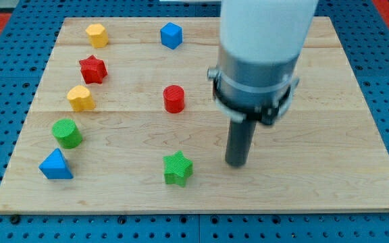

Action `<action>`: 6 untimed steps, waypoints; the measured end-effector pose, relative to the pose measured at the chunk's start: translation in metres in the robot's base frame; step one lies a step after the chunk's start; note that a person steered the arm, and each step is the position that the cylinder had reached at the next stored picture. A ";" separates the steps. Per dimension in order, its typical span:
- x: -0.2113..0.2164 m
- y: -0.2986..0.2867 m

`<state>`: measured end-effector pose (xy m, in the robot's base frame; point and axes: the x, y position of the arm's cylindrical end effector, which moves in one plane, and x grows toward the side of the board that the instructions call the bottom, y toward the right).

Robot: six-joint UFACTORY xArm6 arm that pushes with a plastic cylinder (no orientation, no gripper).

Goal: Push the red star to the top right of the yellow heart

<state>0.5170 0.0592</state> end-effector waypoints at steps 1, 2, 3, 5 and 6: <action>-0.086 -0.051; -0.157 -0.081; -0.177 -0.178; -0.223 -0.276; -0.180 -0.219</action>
